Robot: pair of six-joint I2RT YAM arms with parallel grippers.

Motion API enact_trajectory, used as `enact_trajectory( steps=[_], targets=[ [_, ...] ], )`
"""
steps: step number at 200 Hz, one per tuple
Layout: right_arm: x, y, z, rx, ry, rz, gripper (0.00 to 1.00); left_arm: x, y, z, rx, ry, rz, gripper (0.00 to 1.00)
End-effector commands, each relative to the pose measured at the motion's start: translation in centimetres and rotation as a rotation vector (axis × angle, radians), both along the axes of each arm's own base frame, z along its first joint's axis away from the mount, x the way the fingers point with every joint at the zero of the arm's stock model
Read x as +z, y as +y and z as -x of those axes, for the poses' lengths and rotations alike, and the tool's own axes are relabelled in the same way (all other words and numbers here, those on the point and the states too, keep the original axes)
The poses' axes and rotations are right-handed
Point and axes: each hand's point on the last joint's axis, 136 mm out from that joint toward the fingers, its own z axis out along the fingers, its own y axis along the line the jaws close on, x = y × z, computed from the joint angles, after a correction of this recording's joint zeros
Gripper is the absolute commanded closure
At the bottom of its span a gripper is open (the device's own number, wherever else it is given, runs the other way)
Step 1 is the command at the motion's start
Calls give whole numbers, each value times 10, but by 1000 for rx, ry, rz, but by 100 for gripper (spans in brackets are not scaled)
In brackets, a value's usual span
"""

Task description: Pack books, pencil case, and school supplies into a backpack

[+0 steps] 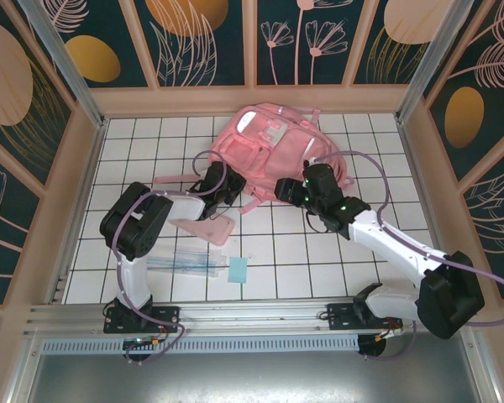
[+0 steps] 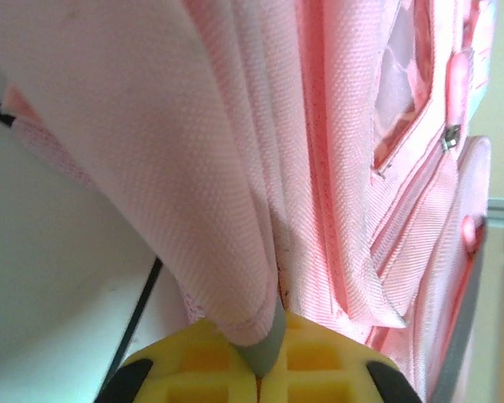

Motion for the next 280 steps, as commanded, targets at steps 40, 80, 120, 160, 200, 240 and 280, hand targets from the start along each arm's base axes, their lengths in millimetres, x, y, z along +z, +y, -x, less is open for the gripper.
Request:
enact_trajectory(
  steps=[40,80,120,160,200,240,280],
  targets=[
    [-33,41,22,202,7,-34,31,79,-8,-11,43,-84,182,100],
    [-48,63,6,253,-1,-46,39,118,-13,-10,23,-117,249,100],
    [-61,79,-15,242,-21,-46,47,131,-11,-6,39,-126,289,100],
    [-67,88,-40,195,-70,-41,48,136,-12,-4,35,-132,290,100],
    [-73,96,-65,157,-96,-11,50,137,-14,-1,30,-127,303,100],
    [-77,98,-72,146,-96,2,85,135,-12,0,35,-123,297,100],
    [-74,87,-60,168,-96,42,100,132,-6,-3,62,-131,279,100]
  ],
)
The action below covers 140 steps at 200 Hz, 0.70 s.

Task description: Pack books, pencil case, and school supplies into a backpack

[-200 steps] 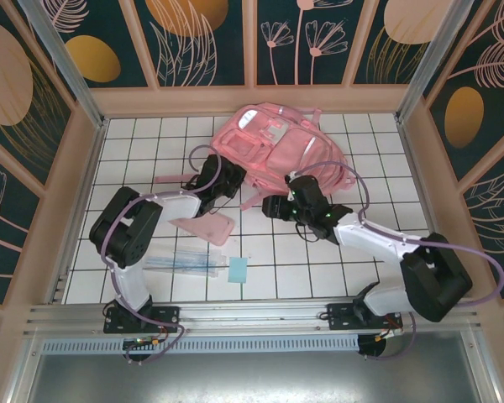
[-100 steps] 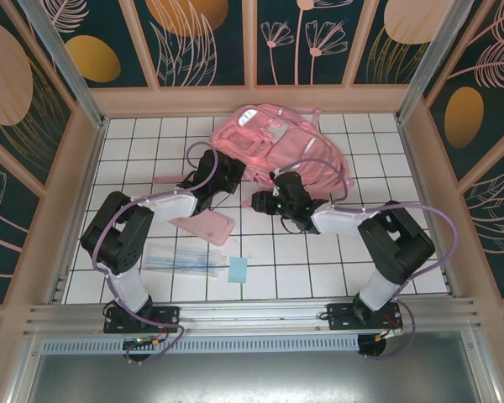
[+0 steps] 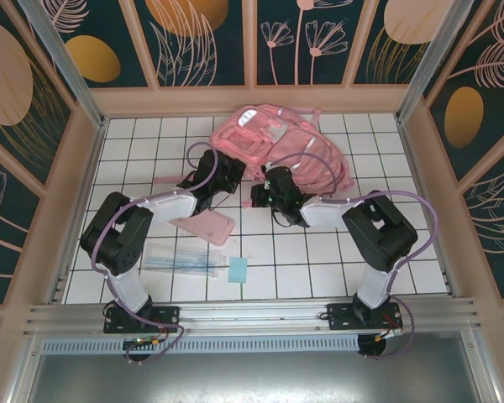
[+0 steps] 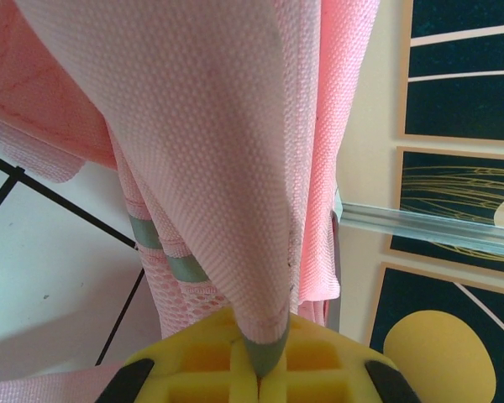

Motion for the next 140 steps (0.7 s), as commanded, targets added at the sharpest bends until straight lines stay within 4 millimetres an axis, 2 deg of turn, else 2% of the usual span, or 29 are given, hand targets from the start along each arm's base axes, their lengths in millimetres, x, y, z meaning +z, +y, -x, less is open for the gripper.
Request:
enact_trajectory(
  steps=[1,27,75,91,102,105,117,140],
  targets=[
    [20,-8,-5,-21,-63,14,100,53,-1,-5,22,-122,81,100],
    [10,-30,15,-4,-11,80,100,51,8,-11,53,-141,39,100],
    [-12,-91,52,-49,95,155,100,43,18,-21,72,-141,10,100],
    [-15,-116,58,-90,112,178,100,42,17,-22,66,-143,5,100],
    [-15,-124,63,-95,115,190,100,42,18,-22,67,-145,-4,100],
    [-15,-135,60,-121,120,192,100,42,19,-22,68,-146,-7,100],
    [-13,-154,60,-157,126,203,100,43,21,-22,67,-153,-22,100],
    [-6,-173,61,-182,125,195,100,41,27,-26,65,-156,-57,100]
  ],
)
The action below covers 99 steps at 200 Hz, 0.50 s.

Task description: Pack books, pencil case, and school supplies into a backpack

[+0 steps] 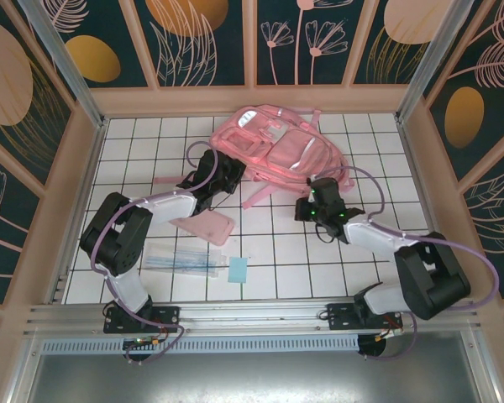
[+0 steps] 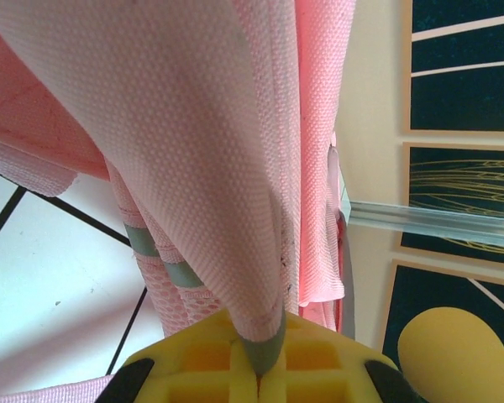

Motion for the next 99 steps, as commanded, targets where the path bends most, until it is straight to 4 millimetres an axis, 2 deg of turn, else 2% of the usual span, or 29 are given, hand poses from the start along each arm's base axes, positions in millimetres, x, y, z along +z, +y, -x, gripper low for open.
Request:
enact_trajectory(
  steps=[1,21,42,77,99],
  targets=[
    [-4,-28,12,-25,40,42,100,41,22,-24,68,-131,-9,100],
    [-1,-24,15,4,56,12,100,37,28,-31,58,-138,-41,100],
    [0,-1,23,82,106,-66,100,28,30,-44,35,-144,-87,100],
    [13,64,43,274,137,-179,100,14,25,-74,-34,-180,-147,100],
    [29,115,59,431,154,-306,100,14,14,-94,-87,-219,-166,100]
  ],
)
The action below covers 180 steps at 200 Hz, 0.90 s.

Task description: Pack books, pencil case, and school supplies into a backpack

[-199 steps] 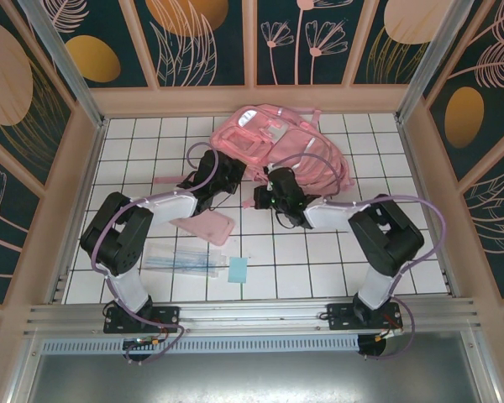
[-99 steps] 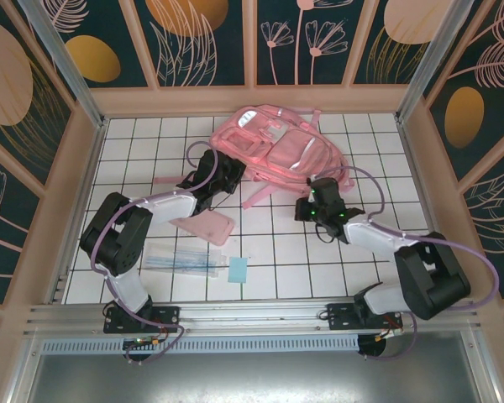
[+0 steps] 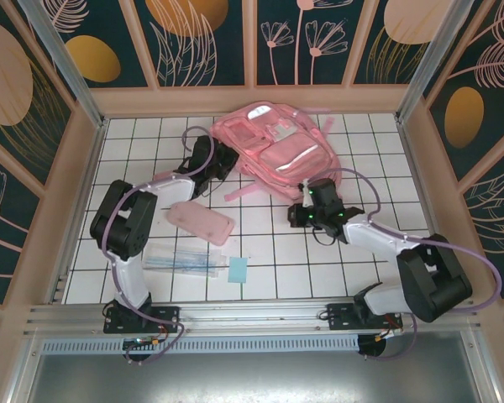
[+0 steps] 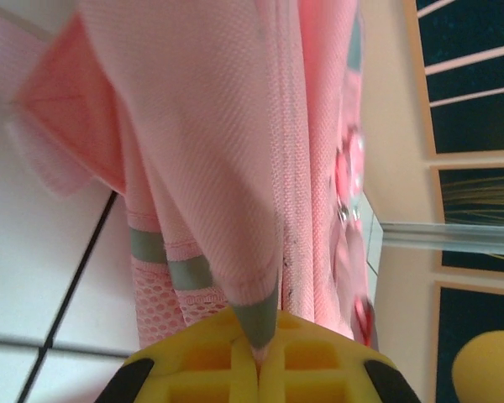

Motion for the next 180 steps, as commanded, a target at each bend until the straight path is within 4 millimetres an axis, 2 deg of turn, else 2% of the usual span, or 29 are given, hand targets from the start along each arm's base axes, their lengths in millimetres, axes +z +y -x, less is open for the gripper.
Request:
enact_trajectory(
  steps=[1,10,16,22,31,41,58,66,73,96,104,106,111,114,124,138,158,168,171,180],
  targets=[
    [30,62,21,198,37,-195,100,26,-9,-34,-56,-152,-31,98],
    [37,78,21,231,29,-234,100,27,-16,-40,-87,-159,-33,80],
    [41,87,19,249,20,-255,100,27,-19,-42,-106,-155,-36,56],
    [45,95,15,262,9,-269,100,28,-21,-42,-122,-150,-41,39],
    [48,105,7,266,-9,-278,100,30,-20,-41,-133,-144,-67,27],
    [52,114,-5,263,-31,-292,100,34,-13,-36,-129,-141,-109,19],
    [58,125,-23,255,-73,-304,100,42,4,-20,-107,-140,-175,16],
    [61,130,-31,255,-87,-306,100,44,13,-9,-95,-133,-200,10],
    [63,133,-37,256,-94,-308,100,47,18,-1,-91,-129,-212,10],
    [72,143,-46,278,-105,-337,100,34,30,36,-94,-70,-183,12],
    [76,145,-49,283,-110,-346,100,20,32,47,-95,-30,-164,14],
    [77,145,-49,285,-110,-348,100,29,32,49,-92,-47,-147,15],
    [79,146,-50,288,-112,-353,100,27,33,57,-91,-37,-119,17],
    [81,147,-50,291,-114,-357,100,29,32,59,-90,-39,-95,18],
    [85,150,-50,302,-113,-373,100,17,31,73,-89,-7,-22,22],
    [91,153,-47,317,-105,-402,100,11,23,80,-103,14,74,26],
    [95,156,-40,335,-86,-431,100,11,9,78,-128,13,132,27],
    [97,156,-36,338,-83,-433,100,24,0,75,-142,-16,170,27],
    [96,156,-35,339,-81,-432,100,14,-4,74,-146,3,170,27],
    [97,154,-32,336,-81,-430,100,14,-13,71,-160,4,184,28]
  ],
)
